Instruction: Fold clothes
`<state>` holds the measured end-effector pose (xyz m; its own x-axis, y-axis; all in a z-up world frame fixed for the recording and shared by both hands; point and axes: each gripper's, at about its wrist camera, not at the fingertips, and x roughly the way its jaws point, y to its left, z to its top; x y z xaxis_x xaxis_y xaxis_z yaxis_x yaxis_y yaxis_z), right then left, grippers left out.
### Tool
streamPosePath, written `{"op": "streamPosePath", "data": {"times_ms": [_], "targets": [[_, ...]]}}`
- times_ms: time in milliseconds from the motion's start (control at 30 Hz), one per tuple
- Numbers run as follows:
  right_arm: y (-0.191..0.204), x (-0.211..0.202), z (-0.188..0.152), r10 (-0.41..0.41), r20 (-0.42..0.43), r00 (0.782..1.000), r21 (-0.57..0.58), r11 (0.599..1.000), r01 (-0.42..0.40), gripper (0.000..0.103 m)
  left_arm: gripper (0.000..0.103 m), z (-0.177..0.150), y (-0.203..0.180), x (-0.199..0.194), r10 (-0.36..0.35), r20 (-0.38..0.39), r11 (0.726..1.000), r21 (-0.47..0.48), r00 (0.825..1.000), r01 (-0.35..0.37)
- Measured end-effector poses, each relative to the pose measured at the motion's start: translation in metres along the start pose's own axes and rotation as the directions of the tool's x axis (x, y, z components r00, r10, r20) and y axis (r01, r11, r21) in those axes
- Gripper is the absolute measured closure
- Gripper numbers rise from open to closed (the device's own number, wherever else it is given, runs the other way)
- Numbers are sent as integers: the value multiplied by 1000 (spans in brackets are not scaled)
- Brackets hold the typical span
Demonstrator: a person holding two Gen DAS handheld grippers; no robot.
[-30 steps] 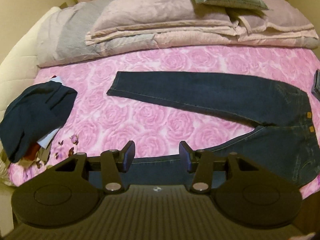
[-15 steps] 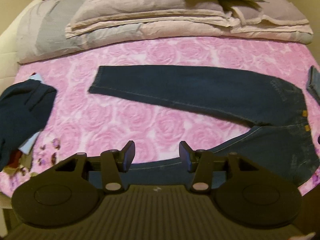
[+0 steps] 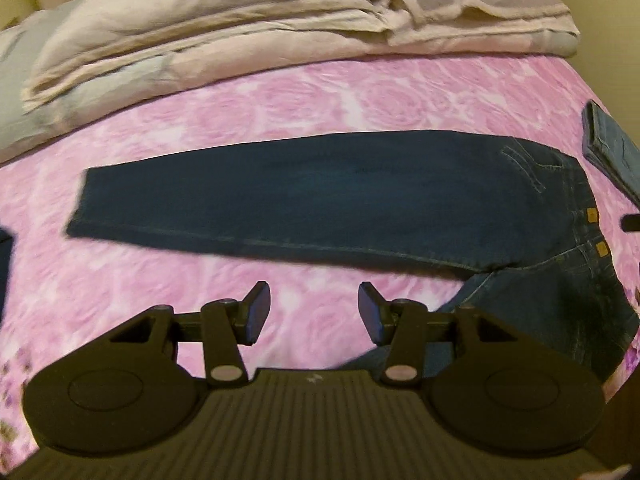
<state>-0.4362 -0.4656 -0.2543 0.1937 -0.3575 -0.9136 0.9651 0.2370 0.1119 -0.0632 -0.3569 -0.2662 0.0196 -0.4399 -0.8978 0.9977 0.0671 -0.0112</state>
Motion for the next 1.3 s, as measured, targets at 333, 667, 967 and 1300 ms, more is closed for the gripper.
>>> {"op": "streamPosePath", "data": {"times_ms": [333, 667, 967, 1300], "targets": [[-40, 112, 74, 129, 35, 991, -295, 949, -113, 3, 61, 63, -20, 124, -118, 35, 965, 238, 992, 106], [-73, 185, 162, 168, -24, 986, -455, 876, -160, 15, 64, 132, -7, 197, -152, 11, 895, 426, 988, 133], [-90, 224, 184, 266, -195, 944, -428, 843, -326, 28, 64, 163, 26, 244, -177, -121, 820, 530, 977, 214], [-80, 212, 170, 279, -237, 931, -464, 809, -361, 91, 99, 144, 27, 237, -188, -100, 732, 648, 977, 208]]}}
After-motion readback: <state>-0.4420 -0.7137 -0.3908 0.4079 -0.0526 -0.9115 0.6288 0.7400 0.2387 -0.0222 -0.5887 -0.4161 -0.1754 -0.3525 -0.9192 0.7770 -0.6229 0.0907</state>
